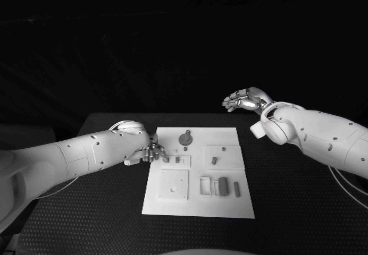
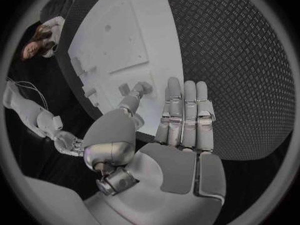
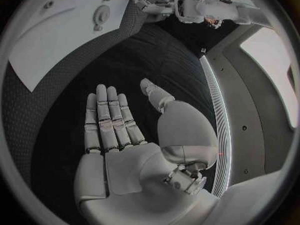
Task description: Assemble the parts on the task board
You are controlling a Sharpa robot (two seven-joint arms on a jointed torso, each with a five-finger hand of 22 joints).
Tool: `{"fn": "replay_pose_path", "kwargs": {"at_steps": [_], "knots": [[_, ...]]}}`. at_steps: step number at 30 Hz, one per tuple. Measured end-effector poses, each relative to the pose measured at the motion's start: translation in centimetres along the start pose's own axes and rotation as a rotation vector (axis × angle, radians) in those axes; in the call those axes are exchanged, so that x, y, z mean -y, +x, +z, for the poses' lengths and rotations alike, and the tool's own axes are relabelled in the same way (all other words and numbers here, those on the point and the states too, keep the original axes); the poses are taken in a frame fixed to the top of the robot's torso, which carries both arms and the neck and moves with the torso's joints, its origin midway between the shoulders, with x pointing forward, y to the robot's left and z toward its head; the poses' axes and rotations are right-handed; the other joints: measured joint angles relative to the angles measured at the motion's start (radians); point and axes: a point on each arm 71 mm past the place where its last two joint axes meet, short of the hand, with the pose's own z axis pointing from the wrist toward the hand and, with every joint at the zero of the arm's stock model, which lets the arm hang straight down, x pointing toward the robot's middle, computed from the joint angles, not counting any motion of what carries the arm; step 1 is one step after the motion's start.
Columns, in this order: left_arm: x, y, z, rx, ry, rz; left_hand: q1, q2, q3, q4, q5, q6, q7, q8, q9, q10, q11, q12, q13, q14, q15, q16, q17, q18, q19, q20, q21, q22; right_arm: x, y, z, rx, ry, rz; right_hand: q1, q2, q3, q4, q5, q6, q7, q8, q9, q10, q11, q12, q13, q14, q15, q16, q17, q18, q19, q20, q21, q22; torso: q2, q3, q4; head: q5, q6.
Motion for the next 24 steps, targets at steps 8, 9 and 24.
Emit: {"fn": "replay_pose_path", "kwargs": {"at_steps": [8, 9, 24], "knots": [[0.3, 0.2, 0.0, -0.008, 0.014, -0.018, 0.024, 0.024, -0.001, -0.001, 0.024, 0.007, 0.000, 0.000, -0.009, 0.000, 0.000, 0.001, 0.000, 0.000, 0.000, 0.004, -0.004, 0.000, 0.000, 0.000, 0.000, 0.000, 0.0, 0.0, 0.0, 0.000, 0.000, 0.000, 0.000, 0.000, 0.000, 0.000, 0.000, 0.000, 0.000, 0.000, -0.001, 0.000, 0.000, 0.000, 0.000, 0.000, 0.000, 0.000, 0.000, 0.000, 0.000, 0.000, 0.000, 0.000, 0.000, 0.0006, 0.0000, 0.001, 0.000], [0.4, 0.2, 0.0, -0.008, 0.016, -0.020, 0.029, 0.029, -0.001, -0.001, 0.030, 0.007, 0.000, 0.000, -0.011, 0.000, 0.000, 0.001, 0.000, 0.000, 0.000, 0.004, -0.005, 0.000, 0.000, 0.000, 0.000, 0.000, 0.0, 0.0, 0.0, 0.000, 0.000, 0.000, 0.000, 0.000, 0.000, 0.000, 0.000, 0.000, 0.000, 0.000, -0.001, 0.000, 0.000, 0.000, 0.000, 0.000, 0.000, 0.000, 0.000, 0.000, 0.000, 0.000, 0.000, 0.000, 0.000, 0.0006, 0.0000, 0.001, 0.000], [1.0, 0.2, 0.0, -0.019, 0.050, -0.071, 0.179, 0.056, 0.196, 0.009, -0.004, 0.015, 0.000, 0.000, -0.034, 0.007, 0.000, 0.013, -0.009, 0.007, -0.007, 0.008, -0.014, 0.000, 0.011, -0.003, 0.000, 0.011, 0.0, 0.0, 0.0, 0.000, 0.000, 0.000, 0.000, 0.000, 0.000, 0.000, 0.000, 0.000, 0.000, 0.000, -0.001, 0.000, 0.000, 0.000, 0.000, 0.000, 0.000, 0.000, 0.001, 0.000, 0.000, 0.000, 0.000, 0.001, 0.000, 0.0006, 0.0000, 0.000, -0.001]]}}
